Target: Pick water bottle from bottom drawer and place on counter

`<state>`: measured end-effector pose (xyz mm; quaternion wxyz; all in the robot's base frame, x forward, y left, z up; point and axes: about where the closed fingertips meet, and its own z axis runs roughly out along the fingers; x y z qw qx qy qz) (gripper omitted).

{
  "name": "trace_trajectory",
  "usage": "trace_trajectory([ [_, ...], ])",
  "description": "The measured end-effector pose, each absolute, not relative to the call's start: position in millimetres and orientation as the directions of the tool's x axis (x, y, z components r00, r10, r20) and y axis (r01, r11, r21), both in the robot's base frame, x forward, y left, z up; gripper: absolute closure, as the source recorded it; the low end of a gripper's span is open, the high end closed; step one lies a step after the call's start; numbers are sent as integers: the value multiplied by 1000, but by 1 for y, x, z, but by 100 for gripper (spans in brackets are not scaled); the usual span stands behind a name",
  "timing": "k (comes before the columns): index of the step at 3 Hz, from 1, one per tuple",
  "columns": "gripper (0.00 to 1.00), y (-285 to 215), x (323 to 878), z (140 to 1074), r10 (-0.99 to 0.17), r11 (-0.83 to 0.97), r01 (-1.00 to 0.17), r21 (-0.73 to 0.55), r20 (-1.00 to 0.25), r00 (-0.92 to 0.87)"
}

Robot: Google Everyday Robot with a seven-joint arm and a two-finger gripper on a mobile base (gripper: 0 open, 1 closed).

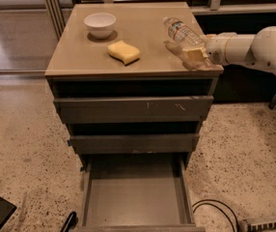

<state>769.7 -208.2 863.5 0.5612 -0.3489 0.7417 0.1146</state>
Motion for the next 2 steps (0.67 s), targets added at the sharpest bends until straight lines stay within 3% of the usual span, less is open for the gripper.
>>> trace_trajectory([
  [1, 100, -210, 778, 849, -400, 741, -650, -172, -890, -220],
  [2, 81, -208, 783, 840, -426, 728, -669, -149, -863, -272],
])
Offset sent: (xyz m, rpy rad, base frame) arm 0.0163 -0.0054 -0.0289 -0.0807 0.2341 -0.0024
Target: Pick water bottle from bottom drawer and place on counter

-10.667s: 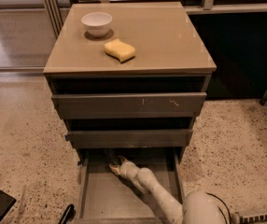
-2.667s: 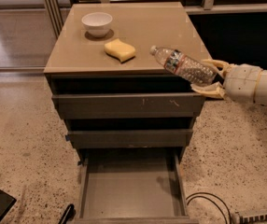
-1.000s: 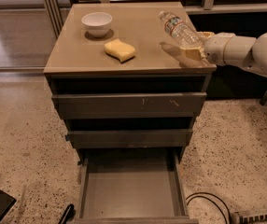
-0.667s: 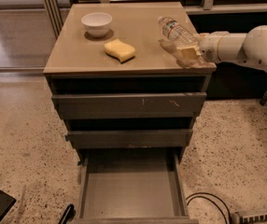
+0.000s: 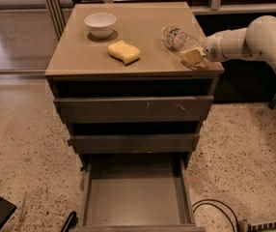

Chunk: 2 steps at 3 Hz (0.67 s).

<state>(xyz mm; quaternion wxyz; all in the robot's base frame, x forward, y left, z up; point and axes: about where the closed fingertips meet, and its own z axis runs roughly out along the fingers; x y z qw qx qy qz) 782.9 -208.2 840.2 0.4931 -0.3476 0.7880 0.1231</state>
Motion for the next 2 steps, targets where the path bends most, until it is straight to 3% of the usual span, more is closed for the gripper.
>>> trace_trajectory([
  [2, 35, -205, 782, 833, -462, 708, -693, -136, -832, -308],
])
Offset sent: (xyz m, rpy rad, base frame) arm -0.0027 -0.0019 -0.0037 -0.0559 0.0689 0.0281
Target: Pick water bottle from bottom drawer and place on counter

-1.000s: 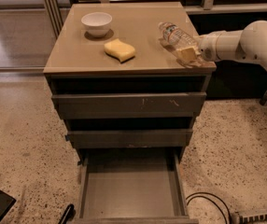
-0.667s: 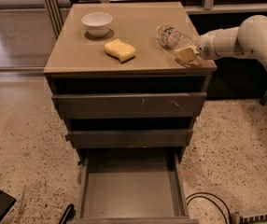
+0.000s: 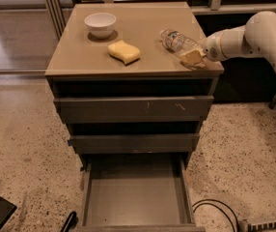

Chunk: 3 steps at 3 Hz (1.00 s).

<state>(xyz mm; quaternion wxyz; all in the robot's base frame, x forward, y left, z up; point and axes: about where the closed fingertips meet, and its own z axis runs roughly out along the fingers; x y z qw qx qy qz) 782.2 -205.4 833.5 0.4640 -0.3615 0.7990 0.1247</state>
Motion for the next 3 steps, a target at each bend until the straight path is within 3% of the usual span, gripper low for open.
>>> trace_trajectory([
  [1, 11, -202, 781, 835, -482, 692, -706, -148, -823, -300],
  [2, 0, -202, 781, 835, -482, 692, -706, -148, -823, -300],
  [3, 0, -202, 781, 835, -482, 692, -706, -148, -823, -300],
])
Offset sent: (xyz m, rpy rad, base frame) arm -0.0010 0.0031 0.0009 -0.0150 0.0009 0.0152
